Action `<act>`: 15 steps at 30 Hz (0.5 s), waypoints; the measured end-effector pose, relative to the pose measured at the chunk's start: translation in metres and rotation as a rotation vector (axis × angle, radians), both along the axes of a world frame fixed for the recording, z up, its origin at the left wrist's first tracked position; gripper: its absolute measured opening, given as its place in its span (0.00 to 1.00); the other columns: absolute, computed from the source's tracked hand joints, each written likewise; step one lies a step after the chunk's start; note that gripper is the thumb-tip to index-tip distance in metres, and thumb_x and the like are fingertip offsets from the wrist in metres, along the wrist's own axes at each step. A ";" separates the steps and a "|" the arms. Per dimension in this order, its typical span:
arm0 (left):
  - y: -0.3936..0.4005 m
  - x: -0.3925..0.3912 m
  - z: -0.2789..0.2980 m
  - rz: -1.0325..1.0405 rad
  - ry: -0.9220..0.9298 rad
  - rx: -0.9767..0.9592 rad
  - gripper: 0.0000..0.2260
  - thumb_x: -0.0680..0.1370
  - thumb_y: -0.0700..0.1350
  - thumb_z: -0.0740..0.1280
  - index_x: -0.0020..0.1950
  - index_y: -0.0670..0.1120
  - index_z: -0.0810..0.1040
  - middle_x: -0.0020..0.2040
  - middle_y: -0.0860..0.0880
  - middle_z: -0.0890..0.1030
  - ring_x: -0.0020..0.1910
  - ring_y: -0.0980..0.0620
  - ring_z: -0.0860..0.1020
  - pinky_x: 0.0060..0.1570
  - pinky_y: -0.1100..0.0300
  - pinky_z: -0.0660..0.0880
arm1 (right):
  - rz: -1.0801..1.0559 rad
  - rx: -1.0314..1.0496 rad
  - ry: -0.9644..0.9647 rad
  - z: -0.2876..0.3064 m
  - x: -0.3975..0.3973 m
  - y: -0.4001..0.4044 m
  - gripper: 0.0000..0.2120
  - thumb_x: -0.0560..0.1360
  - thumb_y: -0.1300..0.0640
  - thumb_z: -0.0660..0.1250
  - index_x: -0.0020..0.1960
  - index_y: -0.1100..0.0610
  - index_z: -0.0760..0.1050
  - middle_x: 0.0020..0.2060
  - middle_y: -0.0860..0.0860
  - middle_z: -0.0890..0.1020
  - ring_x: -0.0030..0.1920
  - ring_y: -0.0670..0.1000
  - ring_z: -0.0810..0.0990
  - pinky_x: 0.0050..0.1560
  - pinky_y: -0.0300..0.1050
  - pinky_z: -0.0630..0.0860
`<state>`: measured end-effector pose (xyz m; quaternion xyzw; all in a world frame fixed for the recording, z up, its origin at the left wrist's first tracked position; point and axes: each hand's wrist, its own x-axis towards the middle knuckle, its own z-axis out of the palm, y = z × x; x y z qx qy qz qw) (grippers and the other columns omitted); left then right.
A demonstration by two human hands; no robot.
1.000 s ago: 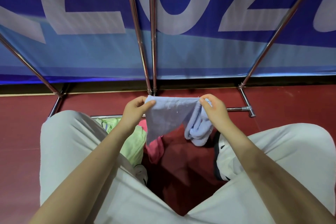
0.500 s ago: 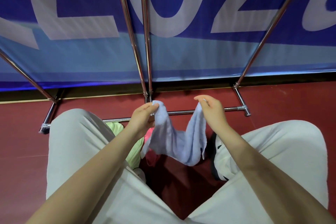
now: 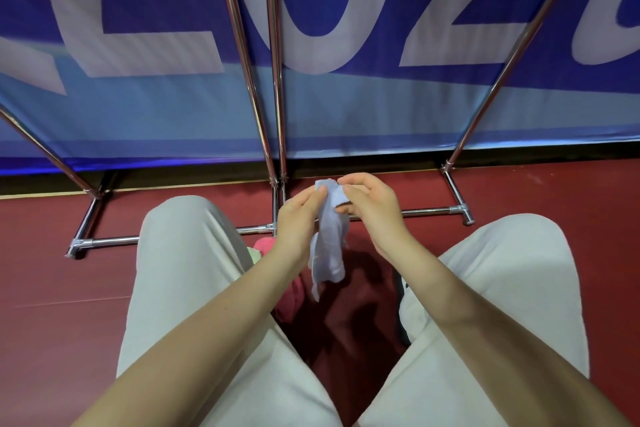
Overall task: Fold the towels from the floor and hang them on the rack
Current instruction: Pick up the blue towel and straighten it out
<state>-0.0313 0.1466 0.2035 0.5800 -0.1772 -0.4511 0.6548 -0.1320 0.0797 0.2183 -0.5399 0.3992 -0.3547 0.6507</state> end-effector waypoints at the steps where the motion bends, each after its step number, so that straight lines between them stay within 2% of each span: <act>1: -0.002 -0.002 0.002 -0.005 0.039 -0.012 0.09 0.81 0.42 0.63 0.54 0.41 0.82 0.44 0.46 0.83 0.42 0.51 0.80 0.42 0.62 0.77 | 0.034 0.033 -0.026 0.003 0.002 0.000 0.09 0.76 0.70 0.60 0.48 0.61 0.78 0.40 0.54 0.83 0.38 0.46 0.83 0.40 0.36 0.79; 3: -0.006 0.000 0.005 0.010 0.133 -0.013 0.11 0.81 0.44 0.63 0.56 0.40 0.81 0.43 0.46 0.82 0.39 0.54 0.81 0.38 0.66 0.77 | 0.107 0.057 -0.040 0.007 0.005 -0.002 0.11 0.74 0.72 0.63 0.53 0.62 0.78 0.45 0.56 0.84 0.45 0.49 0.84 0.46 0.36 0.79; 5: -0.010 0.004 0.005 0.020 0.188 0.005 0.11 0.80 0.45 0.64 0.55 0.41 0.82 0.44 0.46 0.82 0.39 0.55 0.81 0.36 0.66 0.77 | 0.142 0.022 -0.019 0.010 0.006 -0.005 0.13 0.72 0.72 0.66 0.54 0.61 0.78 0.47 0.56 0.84 0.48 0.49 0.84 0.49 0.36 0.79; 7: -0.013 0.006 0.004 0.012 0.209 0.021 0.12 0.80 0.45 0.63 0.56 0.40 0.81 0.47 0.44 0.82 0.39 0.54 0.81 0.37 0.66 0.77 | 0.133 -0.020 -0.003 0.011 0.008 -0.007 0.11 0.74 0.72 0.65 0.52 0.60 0.78 0.44 0.57 0.84 0.45 0.49 0.84 0.48 0.36 0.79; 9: -0.014 0.004 0.004 -0.008 0.232 0.018 0.13 0.81 0.44 0.63 0.58 0.37 0.80 0.49 0.42 0.81 0.40 0.53 0.81 0.38 0.66 0.78 | 0.107 -0.066 0.031 0.012 0.008 -0.011 0.08 0.75 0.71 0.64 0.49 0.63 0.78 0.39 0.56 0.83 0.38 0.45 0.83 0.42 0.34 0.78; 11: -0.014 0.002 0.003 -0.029 0.229 0.008 0.14 0.81 0.43 0.62 0.59 0.36 0.79 0.49 0.41 0.81 0.42 0.52 0.80 0.39 0.65 0.78 | 0.085 -0.183 0.118 0.011 0.008 -0.016 0.05 0.75 0.69 0.65 0.47 0.64 0.79 0.35 0.53 0.82 0.33 0.41 0.80 0.38 0.32 0.76; 12: -0.015 0.001 0.003 -0.030 0.222 0.007 0.14 0.81 0.43 0.62 0.59 0.36 0.79 0.49 0.41 0.80 0.44 0.51 0.80 0.40 0.65 0.78 | 0.075 -0.269 0.173 0.010 0.007 -0.019 0.04 0.75 0.67 0.67 0.46 0.63 0.80 0.36 0.52 0.81 0.34 0.40 0.79 0.39 0.32 0.75; 15: -0.015 0.001 0.004 -0.015 0.165 0.034 0.12 0.80 0.43 0.63 0.54 0.38 0.81 0.46 0.43 0.79 0.45 0.50 0.77 0.43 0.61 0.74 | 0.053 -0.544 0.290 0.008 0.002 -0.027 0.04 0.73 0.63 0.70 0.41 0.56 0.81 0.43 0.48 0.79 0.45 0.38 0.77 0.48 0.30 0.71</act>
